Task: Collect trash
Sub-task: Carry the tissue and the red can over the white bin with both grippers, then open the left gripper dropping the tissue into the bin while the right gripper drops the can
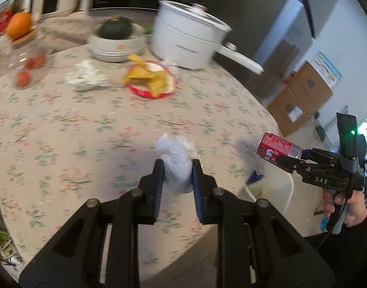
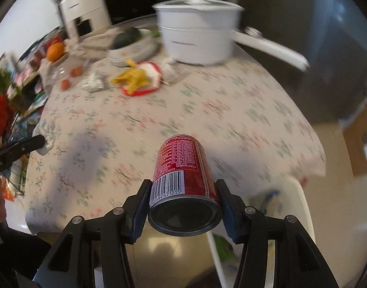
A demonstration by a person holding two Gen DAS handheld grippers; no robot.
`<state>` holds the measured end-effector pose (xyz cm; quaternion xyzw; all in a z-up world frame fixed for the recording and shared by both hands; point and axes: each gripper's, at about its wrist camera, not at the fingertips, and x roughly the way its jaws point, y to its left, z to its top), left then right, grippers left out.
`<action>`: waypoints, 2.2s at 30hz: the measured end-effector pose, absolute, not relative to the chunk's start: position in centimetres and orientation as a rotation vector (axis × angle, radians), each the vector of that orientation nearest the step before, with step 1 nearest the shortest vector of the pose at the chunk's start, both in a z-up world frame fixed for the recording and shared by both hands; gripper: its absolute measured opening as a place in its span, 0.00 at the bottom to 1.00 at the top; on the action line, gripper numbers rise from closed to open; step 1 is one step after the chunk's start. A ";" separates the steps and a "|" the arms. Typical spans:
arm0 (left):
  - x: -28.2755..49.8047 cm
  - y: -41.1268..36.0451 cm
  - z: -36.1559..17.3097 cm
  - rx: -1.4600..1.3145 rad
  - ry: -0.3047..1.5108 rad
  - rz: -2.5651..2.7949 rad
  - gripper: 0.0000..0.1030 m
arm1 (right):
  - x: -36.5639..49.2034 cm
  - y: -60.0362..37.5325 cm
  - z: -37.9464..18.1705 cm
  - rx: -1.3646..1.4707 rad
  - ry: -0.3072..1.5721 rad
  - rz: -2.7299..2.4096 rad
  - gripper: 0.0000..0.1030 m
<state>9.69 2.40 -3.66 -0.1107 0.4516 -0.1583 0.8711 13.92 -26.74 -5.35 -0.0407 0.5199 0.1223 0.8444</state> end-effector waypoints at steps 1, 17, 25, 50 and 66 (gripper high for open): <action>9.8 1.5 -3.8 -0.225 0.946 -0.348 0.24 | 13.7 -27.7 -5.5 -0.076 1.103 0.243 0.53; 8.7 -18.2 -7.6 0.015 1.011 -0.686 0.24 | 9.3 -42.4 -11.2 0.074 1.265 0.038 0.53; 9.2 -23.5 -10.9 0.099 1.050 -0.743 0.25 | 8.2 -44.8 -12.5 0.094 1.304 -0.002 0.53; 9.4 -10.4 -6.0 0.043 0.951 -0.463 0.85 | 10.8 -42.7 -14.3 0.063 1.378 -0.055 0.53; 9.5 2.2 -4.3 0.003 0.921 -0.223 0.97 | 13.8 -38.2 -9.8 0.013 1.253 -0.091 0.78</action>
